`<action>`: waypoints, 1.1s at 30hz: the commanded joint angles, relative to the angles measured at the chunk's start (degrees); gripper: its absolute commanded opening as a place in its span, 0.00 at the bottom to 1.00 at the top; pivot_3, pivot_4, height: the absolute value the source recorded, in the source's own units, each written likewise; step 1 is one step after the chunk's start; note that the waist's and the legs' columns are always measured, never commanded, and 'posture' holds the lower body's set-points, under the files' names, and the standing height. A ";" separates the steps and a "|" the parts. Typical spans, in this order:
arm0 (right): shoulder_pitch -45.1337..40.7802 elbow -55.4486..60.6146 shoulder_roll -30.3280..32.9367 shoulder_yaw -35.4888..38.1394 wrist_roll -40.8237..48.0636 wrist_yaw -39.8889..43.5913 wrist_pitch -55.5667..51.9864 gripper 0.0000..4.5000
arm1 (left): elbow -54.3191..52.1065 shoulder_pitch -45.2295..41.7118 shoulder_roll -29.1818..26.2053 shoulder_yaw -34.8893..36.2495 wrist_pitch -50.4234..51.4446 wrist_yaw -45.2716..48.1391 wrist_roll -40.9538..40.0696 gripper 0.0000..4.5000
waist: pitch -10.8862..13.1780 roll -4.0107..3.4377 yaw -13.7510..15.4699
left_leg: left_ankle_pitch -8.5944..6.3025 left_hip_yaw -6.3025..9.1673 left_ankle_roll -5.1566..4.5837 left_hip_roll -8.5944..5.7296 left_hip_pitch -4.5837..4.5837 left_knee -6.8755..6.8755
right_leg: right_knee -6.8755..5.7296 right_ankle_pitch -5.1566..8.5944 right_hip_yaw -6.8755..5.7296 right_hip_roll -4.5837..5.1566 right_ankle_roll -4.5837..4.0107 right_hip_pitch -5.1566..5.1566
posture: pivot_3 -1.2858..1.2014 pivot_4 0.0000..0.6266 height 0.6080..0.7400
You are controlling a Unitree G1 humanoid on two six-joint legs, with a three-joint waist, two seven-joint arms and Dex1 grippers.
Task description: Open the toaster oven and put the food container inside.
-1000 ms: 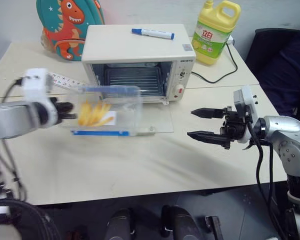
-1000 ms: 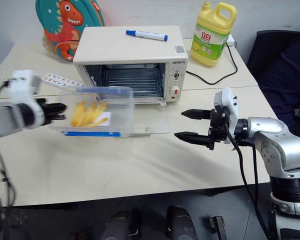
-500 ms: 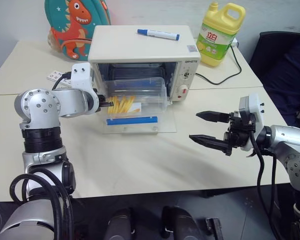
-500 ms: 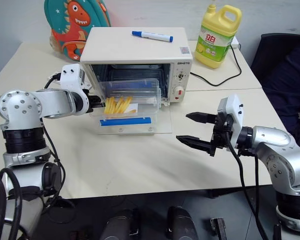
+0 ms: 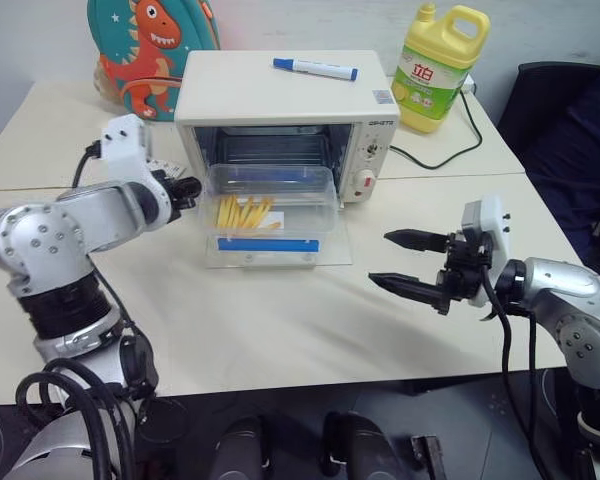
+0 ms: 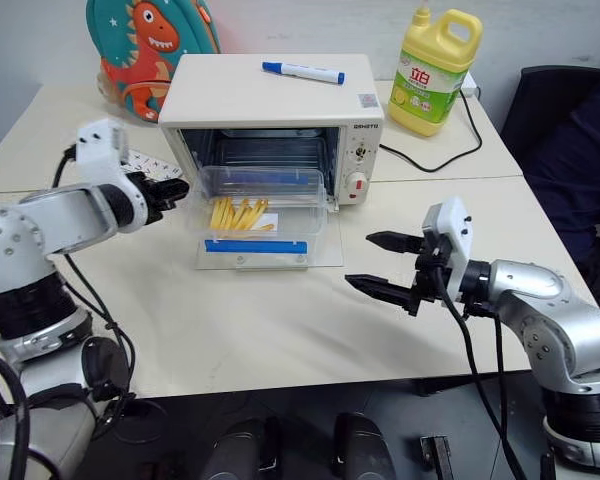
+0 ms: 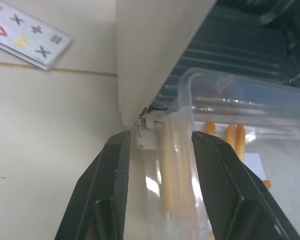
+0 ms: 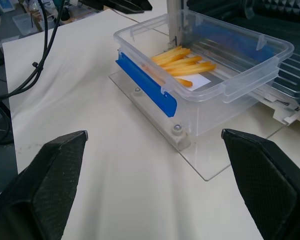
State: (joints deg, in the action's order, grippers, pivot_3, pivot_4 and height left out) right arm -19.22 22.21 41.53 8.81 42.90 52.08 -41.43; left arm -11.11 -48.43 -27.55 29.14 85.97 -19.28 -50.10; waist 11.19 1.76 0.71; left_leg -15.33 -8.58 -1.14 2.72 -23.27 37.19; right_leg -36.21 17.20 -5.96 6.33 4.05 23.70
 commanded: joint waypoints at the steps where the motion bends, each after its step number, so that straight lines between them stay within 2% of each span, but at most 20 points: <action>1: -0.77 0.52 -3.06 -2.91 1.81 -0.97 -1.32 0.79 | -7.51 8.58 -3.35 4.83 -12.09 21.38 -6.41 0.38 | -0.03 0.01 -0.52 | -0.01 -0.04 0.03 0.02 0.04 -0.02 | 0.02 0.00 0.01 -0.01 0.00 -0.01 | 0.52 0.24 1.00; 4: -0.41 0.86 -3.34 -5.41 0.97 0.68 -1.01 0.58 | -10.56 16.63 -7.46 3.47 -16.30 33.63 -7.90 0.20 | -0.03 0.01 -0.77 | -0.03 -0.02 0.06 0.03 0.04 -0.03 | 0.00 0.03 -0.01 0.00 -0.04 0.00 | 0.52 0.24 1.00; 7: -1.22 -0.99 -4.80 -8.08 -0.45 0.83 -0.06 0.34 | -14.82 25.90 -14.87 -1.17 -21.13 49.34 -6.90 0.00 | -0.03 0.01 -0.84 | -0.04 -0.02 0.06 0.02 0.02 -0.02 | 0.03 0.03 0.00 0.00 -0.05 0.00 | 0.52 0.24 1.00; 9: -1.76 -2.04 -5.79 -9.57 -1.68 0.81 0.88 0.18 | -16.09 30.36 -18.74 -4.94 -26.37 55.88 -3.07 0.00 | -0.03 0.01 -0.81 | -0.16 -0.02 0.27 0.01 0.04 -0.05 | 0.06 0.03 0.00 0.02 -0.05 0.00 | 0.52 0.24 1.00; 11: -3.21 -3.77 -8.02 -11.88 -3.96 -0.09 2.39 0.02 | -14.41 32.71 -20.81 -10.12 -32.08 57.72 3.23 0.00 | -0.05 -0.04 -0.75 | -0.22 0.00 0.32 0.00 0.04 -0.09 | 0.11 0.02 -0.04 0.07 -0.09 -0.01 | 0.52 0.24 1.00; 17: -8.68 -11.85 -13.95 -19.09 -13.76 -1.39 9.45 0.01 | -9.12 30.56 -18.59 -20.70 -39.43 55.44 14.15 0.00 | -0.06 -0.05 -0.94 | -0.22 0.04 0.25 0.03 0.01 -0.16 | 0.18 -0.04 -0.06 0.11 -0.18 0.01 | 0.52 0.24 1.00; 20: -12.72 -18.90 -17.94 -21.03 -19.59 -4.33 14.56 0.01 | -5.21 27.56 -16.04 -22.78 -40.49 53.28 17.14 0.00 | -0.05 -0.05 -0.98 | -0.10 0.03 0.03 0.03 -0.02 -0.16 | 0.18 -0.04 -0.09 0.08 -0.18 0.03 | 0.52 0.24 1.00; 27: -24.58 -38.22 -26.33 -17.81 -26.30 -11.75 23.65 0.01 | 5.85 15.94 -5.76 -22.61 -43.91 44.37 22.97 0.00 | -0.05 -0.05 -1.05 | -0.01 0.00 -0.11 0.03 -0.06 -0.05 | 0.03 -0.05 -0.13 0.04 -0.15 0.04 | 0.52 0.24 1.00; 33: -36.35 -57.47 -31.80 -12.82 -29.80 -19.68 33.75 0.01 | 20.79 3.00 2.65 -24.51 -50.93 37.59 30.52 0.00 | -0.05 -0.05 -1.17 | 0.08 -0.06 -0.23 -0.01 -0.11 0.05 | -0.28 -0.09 -0.20 0.00 -0.06 0.04 | 0.52 0.24 1.00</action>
State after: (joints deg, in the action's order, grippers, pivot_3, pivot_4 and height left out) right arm -53.58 -32.62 10.15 -6.15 13.62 34.17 -11.05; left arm 7.80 -43.62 -25.23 4.68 38.11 19.65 -21.74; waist 11.14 1.71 -0.46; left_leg -15.25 -8.65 -1.36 2.71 -23.37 37.22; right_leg -36.49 17.11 -6.16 6.34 3.99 23.75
